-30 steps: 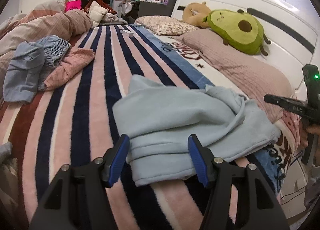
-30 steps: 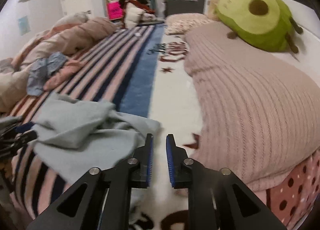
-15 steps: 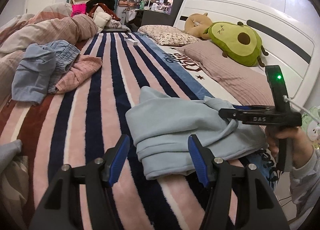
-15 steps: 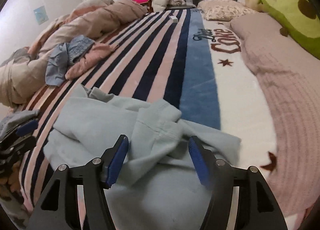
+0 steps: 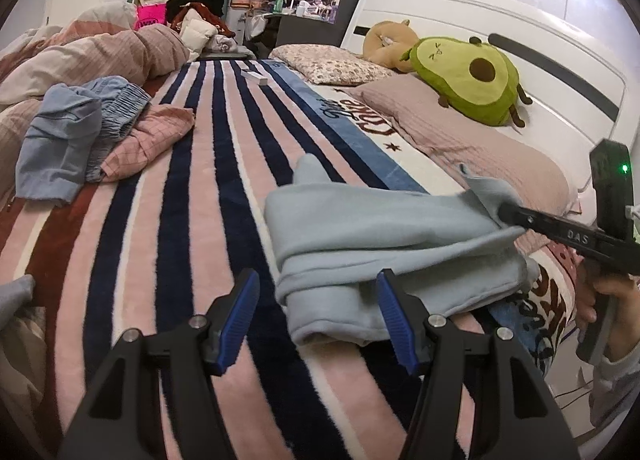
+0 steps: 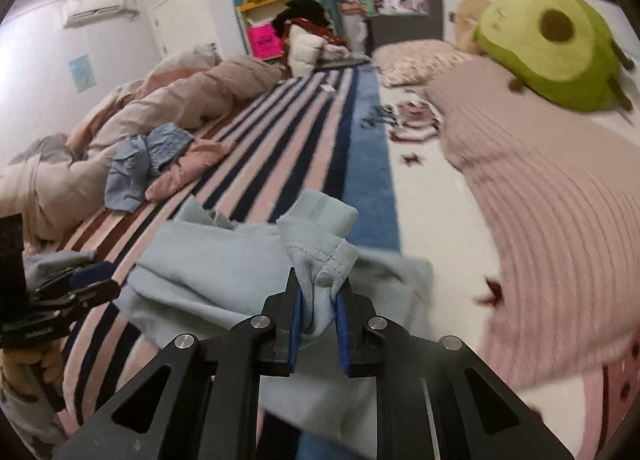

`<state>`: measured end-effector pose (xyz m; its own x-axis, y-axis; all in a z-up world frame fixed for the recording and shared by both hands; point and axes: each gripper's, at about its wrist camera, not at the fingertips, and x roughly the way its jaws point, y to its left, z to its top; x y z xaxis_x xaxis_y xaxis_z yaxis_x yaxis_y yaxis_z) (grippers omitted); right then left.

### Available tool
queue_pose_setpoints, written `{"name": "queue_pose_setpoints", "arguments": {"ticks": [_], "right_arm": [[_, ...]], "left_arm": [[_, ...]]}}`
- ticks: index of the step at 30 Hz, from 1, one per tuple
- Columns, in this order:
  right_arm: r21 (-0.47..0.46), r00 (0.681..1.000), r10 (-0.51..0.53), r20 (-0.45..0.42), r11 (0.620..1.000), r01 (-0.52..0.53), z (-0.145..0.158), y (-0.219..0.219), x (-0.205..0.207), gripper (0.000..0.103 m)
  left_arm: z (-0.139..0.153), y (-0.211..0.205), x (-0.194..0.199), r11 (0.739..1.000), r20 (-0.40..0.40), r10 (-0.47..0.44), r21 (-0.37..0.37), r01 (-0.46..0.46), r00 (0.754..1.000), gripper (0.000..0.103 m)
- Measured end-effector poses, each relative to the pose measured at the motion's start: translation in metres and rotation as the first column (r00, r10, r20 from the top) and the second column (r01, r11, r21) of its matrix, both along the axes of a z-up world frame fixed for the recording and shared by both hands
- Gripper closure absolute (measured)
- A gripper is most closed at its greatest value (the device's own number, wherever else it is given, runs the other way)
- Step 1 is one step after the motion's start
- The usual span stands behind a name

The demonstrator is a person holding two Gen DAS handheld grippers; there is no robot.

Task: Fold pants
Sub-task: 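Grasp the folded sweatpants bundle with the left tool while the right tool grasps it too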

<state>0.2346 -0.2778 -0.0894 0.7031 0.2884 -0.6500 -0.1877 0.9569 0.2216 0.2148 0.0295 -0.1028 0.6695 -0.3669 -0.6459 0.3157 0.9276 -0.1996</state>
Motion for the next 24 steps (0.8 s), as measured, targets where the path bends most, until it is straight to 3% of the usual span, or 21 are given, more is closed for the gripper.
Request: {"name": "queue_pose_setpoints", "arguments": {"ticks": [2,5,13,17,21,24], "right_arm": [[0.023,0.999,-0.036,-0.036,0.999,0.037,-0.01,-0.012,-0.006,0.082],[0.067,0.995,-0.056,-0.082,0.996,0.062,-0.024,-0.026,-0.013,0.079],[0.043,0.988,-0.153,-0.019,0.987,0.154,-0.004,-0.052,-0.029,0.076],[0.051,0.991,-0.13,-0.015,0.99,0.131,0.0,-0.053,-0.017,0.06],[0.016,0.995,-0.081,-0.061,0.997,0.082,-0.014,-0.038,-0.001,0.056],[-0.039,0.993,-0.08,-0.086,0.996,0.077,-0.029,-0.031,0.002,0.047]], "left_arm": [[-0.003,-0.004,0.001,1.0,-0.008,-0.003,0.01,0.003,1.0,0.047],[-0.006,-0.006,0.003,1.0,-0.014,-0.001,0.021,0.001,1.0,0.047],[0.004,0.003,0.011,0.999,0.01,0.032,-0.001,-0.032,0.999,0.047],[0.005,-0.001,0.023,1.0,0.007,0.025,-0.019,-0.025,1.0,0.047],[-0.007,-0.007,0.039,0.999,-0.035,0.018,-0.026,-0.019,0.999,0.047],[-0.02,-0.008,0.045,0.999,-0.063,0.034,0.008,-0.033,0.997,0.047]]}}
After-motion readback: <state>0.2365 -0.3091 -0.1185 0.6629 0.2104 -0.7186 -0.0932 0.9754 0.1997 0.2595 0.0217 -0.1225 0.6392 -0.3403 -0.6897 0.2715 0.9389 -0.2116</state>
